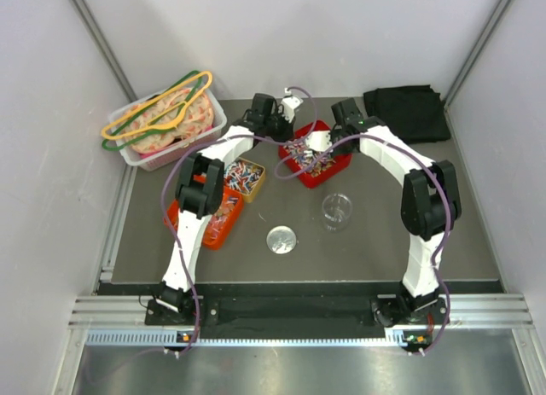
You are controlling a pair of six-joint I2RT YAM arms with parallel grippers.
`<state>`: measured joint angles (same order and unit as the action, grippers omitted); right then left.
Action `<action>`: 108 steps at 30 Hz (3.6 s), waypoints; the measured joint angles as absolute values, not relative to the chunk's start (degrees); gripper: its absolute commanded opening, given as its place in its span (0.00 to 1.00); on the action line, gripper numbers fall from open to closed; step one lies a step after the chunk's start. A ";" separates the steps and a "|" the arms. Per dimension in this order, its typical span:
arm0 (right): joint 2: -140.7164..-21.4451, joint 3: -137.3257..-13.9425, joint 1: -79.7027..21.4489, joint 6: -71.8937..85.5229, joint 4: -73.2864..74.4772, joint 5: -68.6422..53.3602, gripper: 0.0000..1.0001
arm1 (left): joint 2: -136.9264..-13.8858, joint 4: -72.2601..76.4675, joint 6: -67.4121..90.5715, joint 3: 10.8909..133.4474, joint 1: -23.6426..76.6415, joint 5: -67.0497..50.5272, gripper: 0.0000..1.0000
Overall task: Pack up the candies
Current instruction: Adjust the storage box at the center of the board, then scoop the fake candies from the storage box.
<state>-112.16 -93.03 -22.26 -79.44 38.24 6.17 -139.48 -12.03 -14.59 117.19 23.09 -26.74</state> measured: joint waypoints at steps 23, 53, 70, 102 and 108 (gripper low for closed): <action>-119.17 -92.07 -17.52 -86.91 30.13 5.87 0.00 | -140.79 -10.39 -21.19 117.19 23.77 -24.29 0.00; -120.51 -93.17 -25.23 -90.11 27.75 12.75 0.00 | -141.32 -11.20 -23.55 118.39 24.21 -21.89 0.00; -124.16 -98.15 -24.86 -78.96 33.04 8.95 0.00 | -141.32 -11.14 -23.59 118.39 23.49 -21.34 0.00; -116.73 -87.64 -20.69 -62.76 29.76 -9.93 0.00 | -141.34 -9.89 -18.90 117.51 25.17 -21.98 0.47; -116.01 -87.31 -20.56 -62.33 29.74 -10.46 0.00 | -142.06 -8.75 -15.94 117.54 24.86 -21.56 0.68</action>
<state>-116.01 -87.31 -20.56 -62.33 29.74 -10.46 -142.06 -8.75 -15.94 117.54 24.86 -21.56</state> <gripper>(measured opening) 0.117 0.632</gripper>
